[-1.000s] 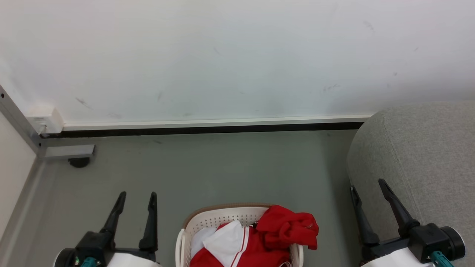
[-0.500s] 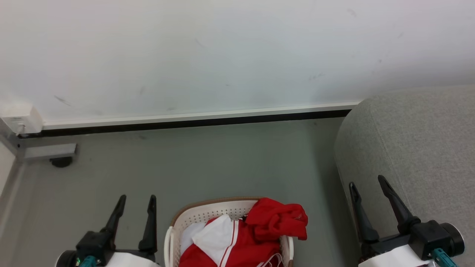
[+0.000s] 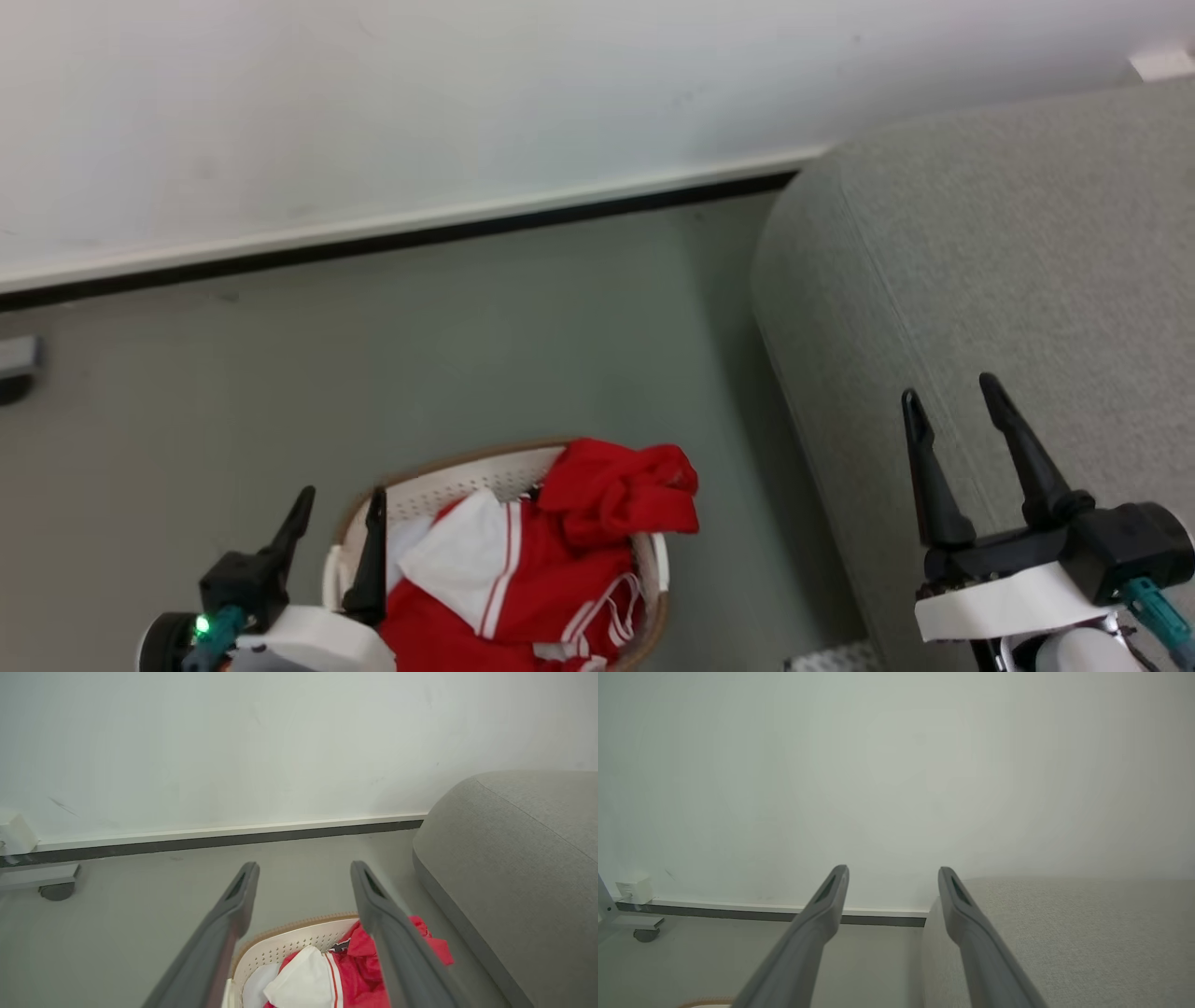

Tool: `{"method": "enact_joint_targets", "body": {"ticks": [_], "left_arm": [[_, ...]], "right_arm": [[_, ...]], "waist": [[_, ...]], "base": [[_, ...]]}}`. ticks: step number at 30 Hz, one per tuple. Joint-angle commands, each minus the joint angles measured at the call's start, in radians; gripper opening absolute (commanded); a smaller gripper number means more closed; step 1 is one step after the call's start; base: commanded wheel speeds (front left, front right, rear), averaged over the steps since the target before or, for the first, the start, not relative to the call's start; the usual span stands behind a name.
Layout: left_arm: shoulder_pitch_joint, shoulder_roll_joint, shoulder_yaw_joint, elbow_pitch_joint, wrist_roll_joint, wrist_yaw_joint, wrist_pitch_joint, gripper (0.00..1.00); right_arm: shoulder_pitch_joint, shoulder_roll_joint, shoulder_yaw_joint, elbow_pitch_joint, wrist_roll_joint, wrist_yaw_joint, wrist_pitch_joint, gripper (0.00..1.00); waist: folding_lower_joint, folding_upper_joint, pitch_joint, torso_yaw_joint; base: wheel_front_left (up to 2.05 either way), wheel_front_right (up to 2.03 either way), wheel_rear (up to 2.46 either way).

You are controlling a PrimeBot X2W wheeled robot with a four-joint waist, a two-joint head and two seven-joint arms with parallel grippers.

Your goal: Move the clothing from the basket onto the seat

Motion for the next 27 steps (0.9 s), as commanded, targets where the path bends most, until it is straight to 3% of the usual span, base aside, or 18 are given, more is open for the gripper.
{"method": "enact_joint_targets", "body": {"ticks": [1,17,27], "left_arm": [[-0.029,0.02,-0.003,0.042,0.016,-0.005,-0.001,1.0],[-0.367,0.134,-0.132,0.57,0.1,-0.051,0.064,1.0],[-0.527,0.189,-0.242,0.781,0.113,-0.063,0.165,1.0]], "right_arm": [[-0.021,0.002,-0.007,-0.011,0.005,-0.002,0.0,1.0],[-0.123,0.005,-0.025,-0.096,0.072,-0.002,0.0,1.0],[-0.178,0.005,-0.008,-0.142,0.13,-0.002,0.0,1.0]], "waist": [[-0.0001,-0.0001,0.063,-0.056],[-0.0001,-0.0001,0.329,-0.17],[-0.0001,-0.0001,0.494,-0.234]], "base": [[0.0,0.0,0.0],[0.0,0.0,0.0],[0.0,0.0,0.0]]}}
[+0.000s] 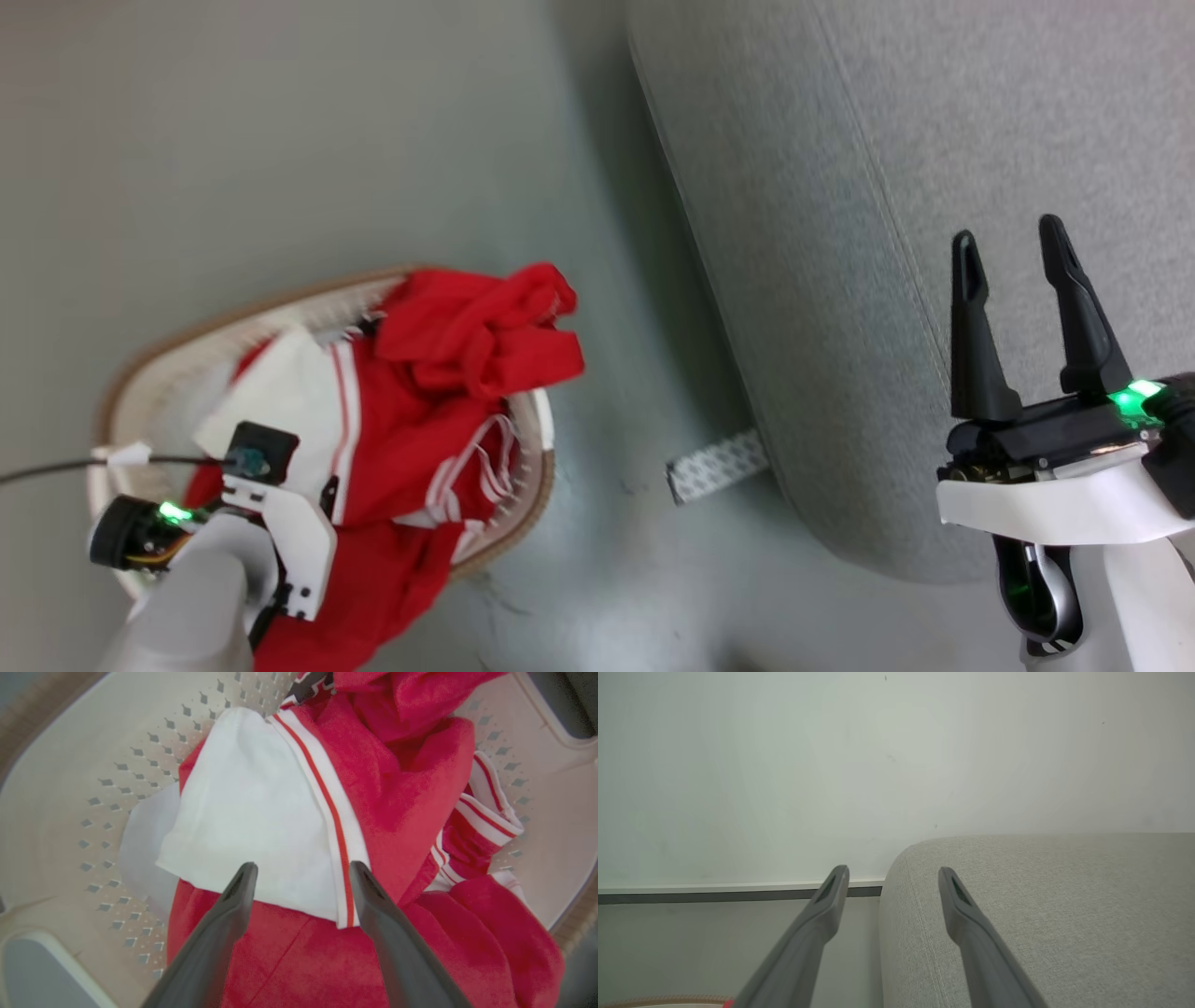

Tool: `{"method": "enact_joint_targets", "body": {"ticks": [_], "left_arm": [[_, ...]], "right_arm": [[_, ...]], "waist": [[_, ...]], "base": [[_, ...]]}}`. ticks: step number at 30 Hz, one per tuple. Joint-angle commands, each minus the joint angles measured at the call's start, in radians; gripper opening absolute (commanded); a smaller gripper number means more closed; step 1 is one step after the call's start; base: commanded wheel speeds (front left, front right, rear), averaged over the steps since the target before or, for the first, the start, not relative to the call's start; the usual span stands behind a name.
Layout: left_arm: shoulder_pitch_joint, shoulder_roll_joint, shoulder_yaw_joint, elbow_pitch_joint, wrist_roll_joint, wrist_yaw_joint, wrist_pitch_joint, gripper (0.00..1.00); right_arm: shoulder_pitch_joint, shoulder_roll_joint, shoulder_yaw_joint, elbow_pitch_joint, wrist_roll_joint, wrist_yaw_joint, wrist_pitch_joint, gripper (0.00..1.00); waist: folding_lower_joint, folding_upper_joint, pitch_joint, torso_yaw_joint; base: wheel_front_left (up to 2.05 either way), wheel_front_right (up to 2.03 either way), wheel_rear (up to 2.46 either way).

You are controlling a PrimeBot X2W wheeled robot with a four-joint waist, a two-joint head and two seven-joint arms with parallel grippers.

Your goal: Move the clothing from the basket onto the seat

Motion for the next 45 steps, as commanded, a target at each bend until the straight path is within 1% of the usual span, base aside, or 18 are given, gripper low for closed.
{"method": "enact_joint_targets", "body": {"ticks": [1,9,13,18,19,20,21,22,23,29,38,45], "left_arm": [[-0.019,0.015,-0.013,0.017,-0.003,-0.002,0.008,1.0],[-0.11,0.05,-0.14,0.099,-0.042,-0.002,0.082,1.0],[-0.136,0.048,-0.202,0.121,-0.066,-0.002,0.162,1.0],[-0.15,0.04,-0.265,0.132,-0.107,-0.003,0.207,1.0],[-0.152,0.041,-0.273,0.132,-0.114,-0.003,0.206,0.92],[-0.153,0.043,-0.28,0.132,-0.126,-0.003,0.201,0.56],[-0.154,0.044,-0.285,0.132,-0.138,-0.003,0.196,0.31],[-0.153,0.047,-0.29,0.131,-0.15,-0.003,0.19,0.08],[-0.15,0.051,-0.294,0.131,-0.163,-0.003,0.183,0.0],[-0.122,0.017,-0.318,0.128,-0.228,-0.003,0.123,0.0],[-0.041,-0.069,-0.356,0.109,-0.336,-0.003,0.021,0.0],[0.03,-0.113,-0.404,0.075,-0.432,-0.003,-0.057,0.0]], "right_arm": [[-0.013,0.001,0.007,-0.006,0.011,-0.002,0.0,1.0],[-0.035,0.001,0.031,-0.023,0.061,-0.002,0.0,1.0],[-0.039,0.001,0.034,-0.023,0.075,-0.002,0.0,1.0],[-0.04,0.001,0.039,-0.022,0.084,-0.002,0.0,1.0],[-0.04,0.001,0.041,-0.019,0.084,-0.002,0.0,1.0],[-0.041,0.001,0.043,-0.015,0.084,-0.002,0.0,1.0],[-0.042,0.001,0.043,-0.013,0.084,-0.002,0.0,1.0],[-0.045,0.001,0.044,-0.01,0.084,-0.002,0.0,1.0],[-0.048,0.001,0.046,-0.008,0.082,-0.002,0.0,1.0],[-0.042,0.001,0.029,0.009,0.045,-0.002,0.0,1.0],[0.005,0.0,0.007,0.04,-0.039,-0.002,0.0,1.0],[0.055,0.0,-0.002,0.07,-0.087,-0.002,0.0,1.0]], "waist": [[-0.0003,0.0,0.07,-0.045],[-0.0003,0.0,0.175,-0.092],[-0.0003,0.0,0.193,-0.093],[-0.0003,0.0,0.198,-0.092],[-0.0003,0.0,0.196,-0.092],[-0.0003,0.0,0.192,-0.094],[-0.0003,0.0,0.188,-0.094],[-0.0003,0.0,0.183,-0.096],[-0.0003,0.0,0.176,-0.098],[-0.0003,0.0,0.089,-0.063],[-0.0003,0.0,-0.118,0.031],[-0.0003,0.0,-0.271,0.094]], "base": [[0.0,0.0,0.0],[0.0,0.0,0.0],[0.0,0.0,0.0],[0.0,0.0,0.0],[0.0,0.0,0.0],[0.0,0.0,0.0],[0.0,0.0,0.0],[0.0,0.0,0.0],[0.0,0.0,0.0],[0.0,0.0,0.0],[0.0,0.0,0.0],[0.0,0.0,0.0]]}}
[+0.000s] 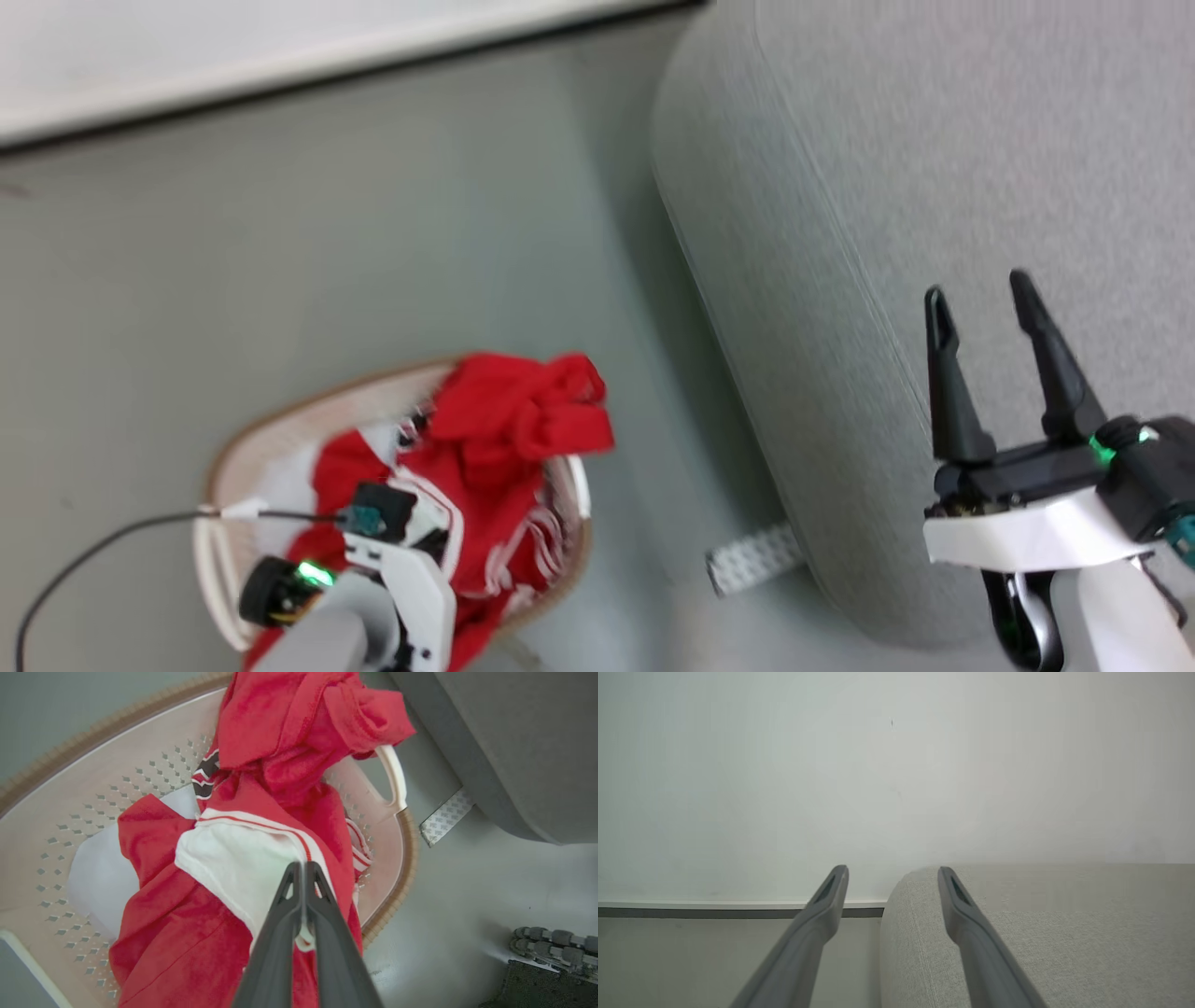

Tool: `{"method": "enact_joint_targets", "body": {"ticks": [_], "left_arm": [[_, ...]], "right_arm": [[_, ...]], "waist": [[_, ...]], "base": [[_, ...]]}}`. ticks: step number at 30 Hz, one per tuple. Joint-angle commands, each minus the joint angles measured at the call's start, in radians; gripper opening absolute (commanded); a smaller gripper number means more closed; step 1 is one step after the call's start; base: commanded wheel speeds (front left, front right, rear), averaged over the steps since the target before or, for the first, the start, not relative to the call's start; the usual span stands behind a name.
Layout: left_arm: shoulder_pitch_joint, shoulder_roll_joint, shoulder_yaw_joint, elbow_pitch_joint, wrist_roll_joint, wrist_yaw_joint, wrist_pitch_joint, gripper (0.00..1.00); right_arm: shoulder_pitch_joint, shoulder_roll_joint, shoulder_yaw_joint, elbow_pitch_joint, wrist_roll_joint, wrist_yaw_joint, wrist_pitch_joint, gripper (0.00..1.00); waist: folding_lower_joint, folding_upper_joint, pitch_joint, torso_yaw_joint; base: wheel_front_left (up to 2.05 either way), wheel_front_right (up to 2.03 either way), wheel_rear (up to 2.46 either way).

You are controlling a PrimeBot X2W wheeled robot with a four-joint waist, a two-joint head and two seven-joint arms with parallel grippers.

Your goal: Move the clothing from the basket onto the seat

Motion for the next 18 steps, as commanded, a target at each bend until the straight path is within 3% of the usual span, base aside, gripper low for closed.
{"method": "enact_joint_targets", "body": {"ticks": [1,18], "left_arm": [[0.03,-0.007,-0.01,-0.01,-0.027,-0.002,-0.021,0.0],[0.093,-0.024,-0.074,-0.152,-0.223,-0.001,-0.119,0.0]], "right_arm": [[0.023,-0.002,-0.002,0.011,-0.016,-0.002,0.0,1.0],[0.132,-0.035,0.002,0.057,-0.015,-0.002,0.0,1.0]], "waist": [[0.0001,0.0,-0.106,0.066],[0.0001,0.0,-0.354,0.195]], "base": [[0.0,0.0,0.0],[0.0,0.0,0.0]]}}
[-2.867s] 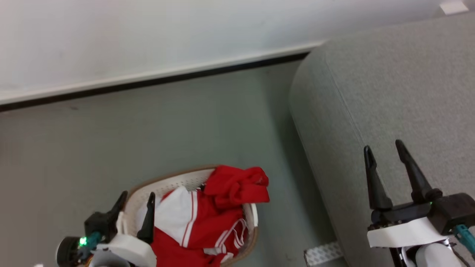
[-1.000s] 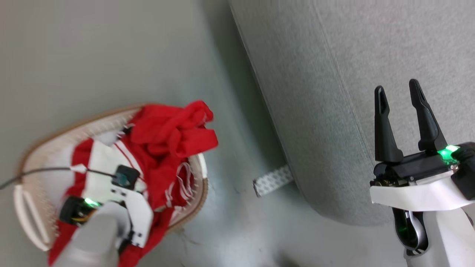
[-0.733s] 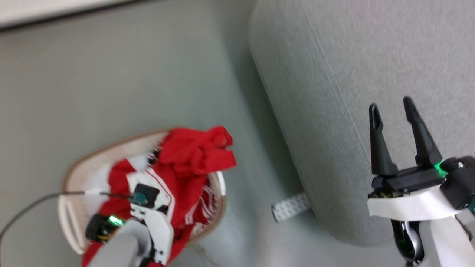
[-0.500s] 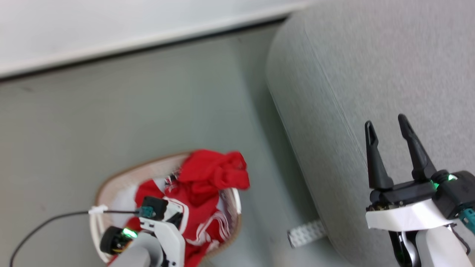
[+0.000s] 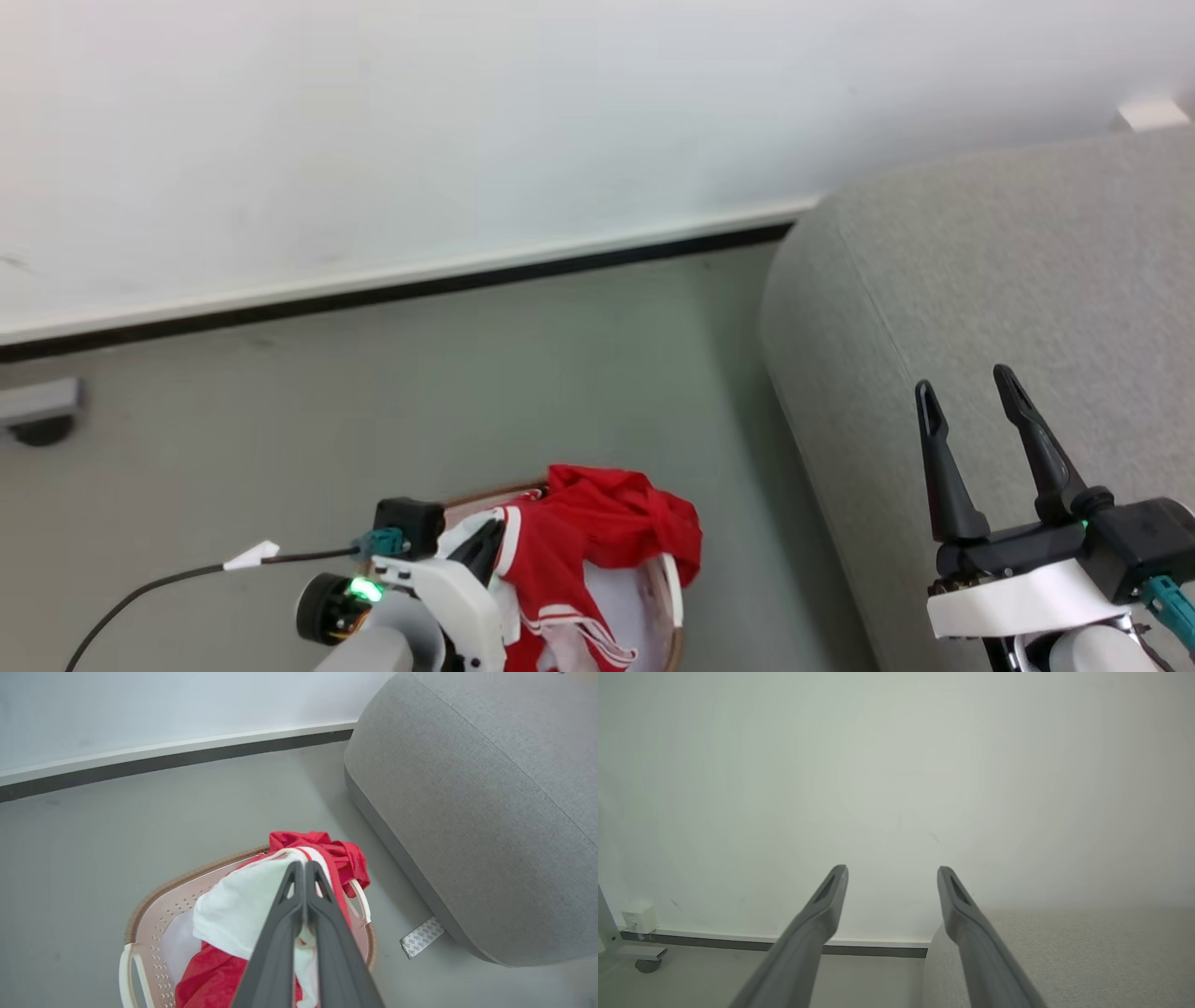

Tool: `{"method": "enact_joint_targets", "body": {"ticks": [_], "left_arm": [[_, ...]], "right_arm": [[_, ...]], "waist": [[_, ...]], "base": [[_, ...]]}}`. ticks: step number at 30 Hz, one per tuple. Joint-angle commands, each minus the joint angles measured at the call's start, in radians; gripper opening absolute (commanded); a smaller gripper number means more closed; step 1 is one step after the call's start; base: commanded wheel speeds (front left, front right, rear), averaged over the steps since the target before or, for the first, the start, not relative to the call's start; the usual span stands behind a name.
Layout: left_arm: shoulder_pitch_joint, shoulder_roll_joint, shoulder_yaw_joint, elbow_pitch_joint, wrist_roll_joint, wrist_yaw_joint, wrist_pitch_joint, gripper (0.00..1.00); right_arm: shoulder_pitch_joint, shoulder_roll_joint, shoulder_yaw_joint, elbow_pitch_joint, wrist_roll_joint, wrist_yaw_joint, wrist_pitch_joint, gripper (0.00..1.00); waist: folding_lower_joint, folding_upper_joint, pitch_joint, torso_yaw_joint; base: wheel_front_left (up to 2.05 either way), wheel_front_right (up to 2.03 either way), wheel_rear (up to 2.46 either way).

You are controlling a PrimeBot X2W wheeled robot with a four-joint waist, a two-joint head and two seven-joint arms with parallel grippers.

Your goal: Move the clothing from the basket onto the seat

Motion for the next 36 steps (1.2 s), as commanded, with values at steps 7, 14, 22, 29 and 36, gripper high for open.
{"method": "enact_joint_targets", "body": {"ticks": [7,14,22,29,36], "left_arm": [[0.023,0.029,0.032,-0.092,-0.007,0.003,-0.006,1.0],[0.067,0.069,0.111,-0.234,0.024,0.03,-0.006,1.0],[0.174,0.14,0.247,-0.456,0.062,0.092,-0.007,1.0],[0.316,0.18,0.399,-0.663,0.099,0.145,-0.006,1.0],[0.445,0.155,0.514,-0.802,0.15,0.166,-0.006,1.0]], "right_arm": [[0.046,-0.009,-0.017,0.003,0.007,-0.002,0.0,1.0],[0.078,-0.009,-0.035,-0.002,0.01,-0.002,0.0,1.0],[0.102,-0.02,-0.049,-0.015,0.007,-0.002,0.0,1.0],[0.135,-0.023,-0.067,-0.033,0.001,-0.002,0.0,1.0],[0.153,-0.013,-0.081,-0.033,0.011,-0.002,0.0,1.0]], "waist": [[0.0003,0.0,-0.076,0.072],[0.0003,0.0,-0.108,0.119],[0.0003,0.0,-0.133,0.171],[0.0003,0.0,-0.144,0.206],[0.0003,0.0,-0.148,0.212]], "base": [[0.0,0.0,0.0],[0.0,0.0,0.0],[0.0,0.0,0.0],[0.0,0.0,0.0],[0.0,0.0,0.0]]}}
